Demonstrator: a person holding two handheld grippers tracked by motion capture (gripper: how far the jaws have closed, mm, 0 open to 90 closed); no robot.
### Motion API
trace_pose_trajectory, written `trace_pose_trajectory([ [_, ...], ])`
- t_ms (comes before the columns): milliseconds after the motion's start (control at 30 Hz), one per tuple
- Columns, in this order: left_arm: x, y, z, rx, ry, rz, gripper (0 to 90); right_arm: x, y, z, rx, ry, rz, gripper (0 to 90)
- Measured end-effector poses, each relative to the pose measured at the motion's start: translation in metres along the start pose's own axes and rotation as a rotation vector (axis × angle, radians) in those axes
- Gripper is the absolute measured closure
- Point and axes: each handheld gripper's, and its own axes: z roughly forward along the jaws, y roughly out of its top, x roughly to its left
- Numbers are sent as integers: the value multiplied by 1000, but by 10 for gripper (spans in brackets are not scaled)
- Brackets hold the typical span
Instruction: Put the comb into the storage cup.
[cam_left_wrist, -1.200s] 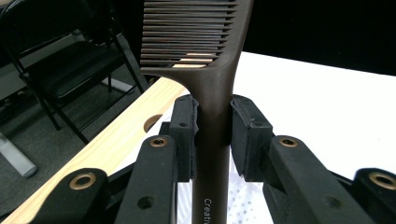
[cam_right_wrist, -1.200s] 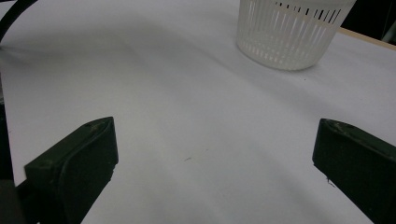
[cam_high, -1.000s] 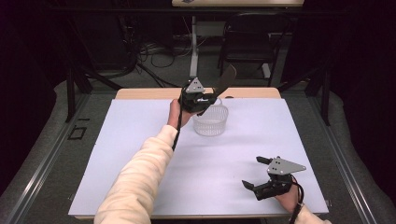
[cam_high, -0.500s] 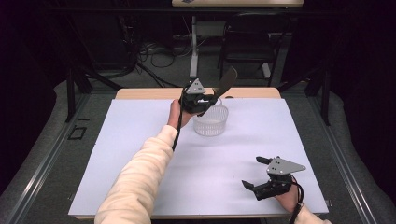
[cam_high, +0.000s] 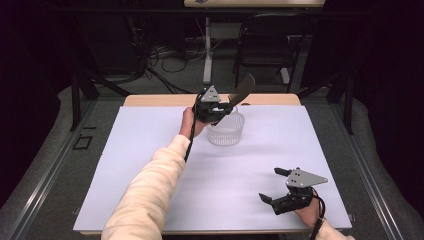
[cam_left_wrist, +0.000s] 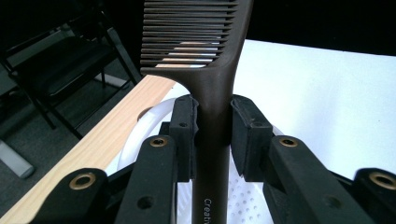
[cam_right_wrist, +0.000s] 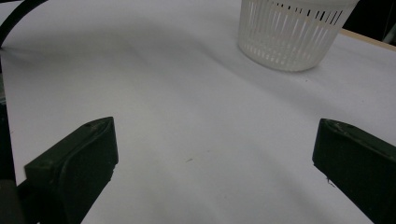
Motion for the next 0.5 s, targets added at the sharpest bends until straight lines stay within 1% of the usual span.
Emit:
trace_pose_trajectory([
  [67, 1, -1, 1, 7, -4, 3, 724, 0, 0, 0, 0, -1, 0, 0],
  [133, 3, -3, 2, 9, -7, -3, 724, -1, 0, 1, 3, 0, 2, 0],
  [200, 3, -5, 3, 11, -3, -8, 724, -1, 0, 1, 3, -1, -1, 0],
  [267, 4, -8, 4, 18, -2, -2, 724, -1, 0, 1, 2, 0, -1, 0],
  [333, 3, -10, 5, 19, -6, -13, 724, 0, 0, 0, 2, 0, -1, 0],
  [500, 4, -14, 8, 31, -17, -8, 724, 0, 0, 0, 2, -1, -3, 0],
])
